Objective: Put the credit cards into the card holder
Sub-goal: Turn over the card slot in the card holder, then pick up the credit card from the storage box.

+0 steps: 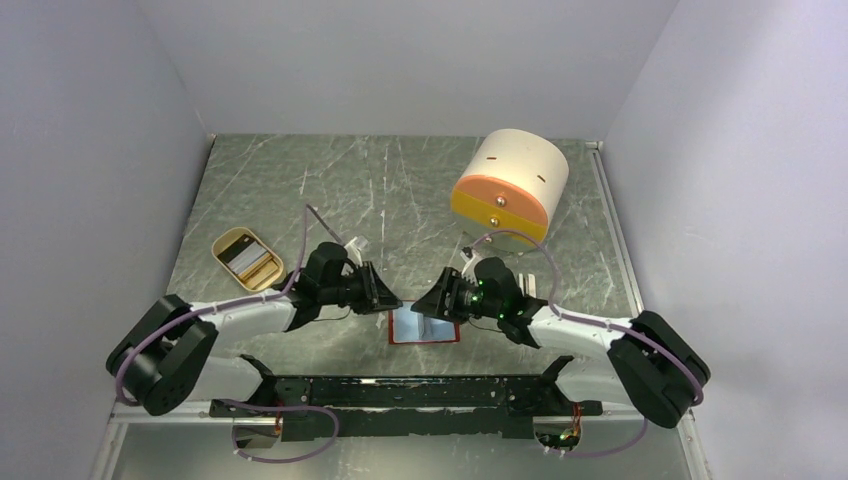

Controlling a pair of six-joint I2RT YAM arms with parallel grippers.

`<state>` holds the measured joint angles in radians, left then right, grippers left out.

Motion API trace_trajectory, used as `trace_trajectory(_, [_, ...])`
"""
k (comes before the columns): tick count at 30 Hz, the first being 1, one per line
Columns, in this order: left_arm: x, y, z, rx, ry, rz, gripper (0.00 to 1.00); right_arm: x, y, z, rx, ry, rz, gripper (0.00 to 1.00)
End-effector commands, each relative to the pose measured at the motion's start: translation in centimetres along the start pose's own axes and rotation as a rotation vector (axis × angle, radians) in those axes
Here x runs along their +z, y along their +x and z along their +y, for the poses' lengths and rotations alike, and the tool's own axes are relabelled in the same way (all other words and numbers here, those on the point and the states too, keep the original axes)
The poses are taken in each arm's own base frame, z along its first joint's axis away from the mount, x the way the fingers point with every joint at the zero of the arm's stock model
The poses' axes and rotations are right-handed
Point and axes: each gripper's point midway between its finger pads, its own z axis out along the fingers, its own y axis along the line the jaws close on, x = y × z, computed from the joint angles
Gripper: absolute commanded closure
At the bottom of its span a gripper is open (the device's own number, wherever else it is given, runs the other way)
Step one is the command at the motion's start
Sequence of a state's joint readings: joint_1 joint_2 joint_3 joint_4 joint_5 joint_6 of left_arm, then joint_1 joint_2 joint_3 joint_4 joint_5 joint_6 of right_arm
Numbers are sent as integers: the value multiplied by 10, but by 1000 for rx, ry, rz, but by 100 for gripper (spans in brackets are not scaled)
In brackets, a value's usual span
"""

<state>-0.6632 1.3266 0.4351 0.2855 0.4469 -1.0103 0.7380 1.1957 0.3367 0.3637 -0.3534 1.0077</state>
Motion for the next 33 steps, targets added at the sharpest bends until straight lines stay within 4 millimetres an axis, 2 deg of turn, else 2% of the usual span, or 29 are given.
trace_trajectory(1, [-10,-12,-6,-5,7,-49,75,7,-1,12,-5,-43,12,42])
trace_trajectory(9, [-15,-18,-30,27,70,-53,74,15,5,8,-1,-37,40,42])
trace_trajectory(17, [-11,-19,-29,42,65,-36,75,17,8,-1,-13,-2,45,41])
trace_trajectory(22, [-8,-16,-18,48,27,-19,74,8,4,-29,-78,154,19,41])
trace_trajectory(25, [-13,-22,-9,71,-50,-52,64,-7,0,-49,-127,271,-17,41])
trace_trajectory(28, [-28,-40,6,92,-184,-137,55,-24,-10,-59,-172,353,-72,40])
trace_trajectory(33, [-65,-86,24,155,-426,-256,46,-43,-27,-51,-235,383,-139,40])
